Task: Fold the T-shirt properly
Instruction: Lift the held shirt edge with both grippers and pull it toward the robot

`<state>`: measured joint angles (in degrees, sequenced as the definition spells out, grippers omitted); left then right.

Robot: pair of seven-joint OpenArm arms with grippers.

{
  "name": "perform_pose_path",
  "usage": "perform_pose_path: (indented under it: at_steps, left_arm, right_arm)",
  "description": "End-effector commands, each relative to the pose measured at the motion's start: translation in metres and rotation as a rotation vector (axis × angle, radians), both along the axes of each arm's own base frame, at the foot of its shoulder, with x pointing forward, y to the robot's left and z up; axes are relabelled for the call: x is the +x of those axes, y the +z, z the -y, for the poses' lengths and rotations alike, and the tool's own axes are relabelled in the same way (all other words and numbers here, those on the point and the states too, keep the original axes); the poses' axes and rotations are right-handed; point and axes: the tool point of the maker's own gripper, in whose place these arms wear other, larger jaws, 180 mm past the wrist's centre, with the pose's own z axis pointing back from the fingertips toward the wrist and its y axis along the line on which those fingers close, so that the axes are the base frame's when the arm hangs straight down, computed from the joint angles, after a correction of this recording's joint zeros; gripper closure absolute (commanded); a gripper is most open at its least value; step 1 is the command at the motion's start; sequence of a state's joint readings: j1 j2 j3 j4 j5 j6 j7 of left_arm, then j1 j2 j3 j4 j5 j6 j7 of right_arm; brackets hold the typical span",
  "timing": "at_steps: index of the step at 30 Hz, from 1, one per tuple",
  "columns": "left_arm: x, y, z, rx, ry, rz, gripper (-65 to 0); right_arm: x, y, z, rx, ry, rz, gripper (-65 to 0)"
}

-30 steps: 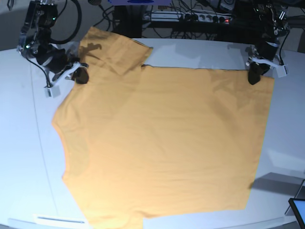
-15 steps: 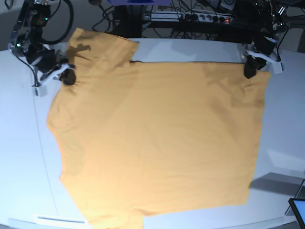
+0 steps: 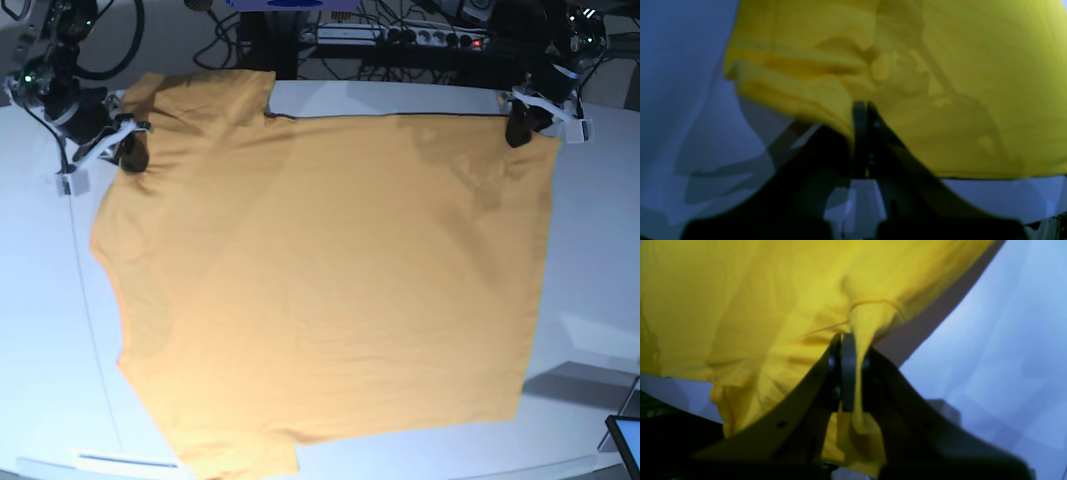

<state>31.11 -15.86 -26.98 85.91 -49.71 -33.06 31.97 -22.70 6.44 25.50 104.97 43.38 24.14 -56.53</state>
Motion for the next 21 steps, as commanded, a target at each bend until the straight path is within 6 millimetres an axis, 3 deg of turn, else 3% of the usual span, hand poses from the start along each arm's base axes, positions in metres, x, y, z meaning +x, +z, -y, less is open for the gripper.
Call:
perform_pose_path:
  at_steps: [1,6,11,17,21]
  left_arm:
    - [-0.014,-0.007,-0.005,0.043,-0.02,-0.078,0.0]
    - [-0.018,0.007,0.0,0.074,-0.054,-0.064,0.0]
    - [-0.026,0.032,-0.023,0.139,0.005,-0.027,0.0]
    - [-0.027,0.053,-0.05,0.198,0.069,0.011,0.0]
    - [-0.019,0.067,-0.054,0.226,0.065,0.048,0.0]
  right_arm:
    - [0.003,0.008,0.003,-0.006,-0.004,0.032,0.0]
    - [-0.002,0.004,0.003,-0.009,0.01,0.0,0.0]
    - [-0.004,0.003,0.001,-0.007,0.017,-0.011,0.0]
    - [0.007,0.025,-0.004,-0.033,0.043,0.058,0.0]
    - [0.016,0.034,-0.004,-0.045,0.053,0.09,0.0]
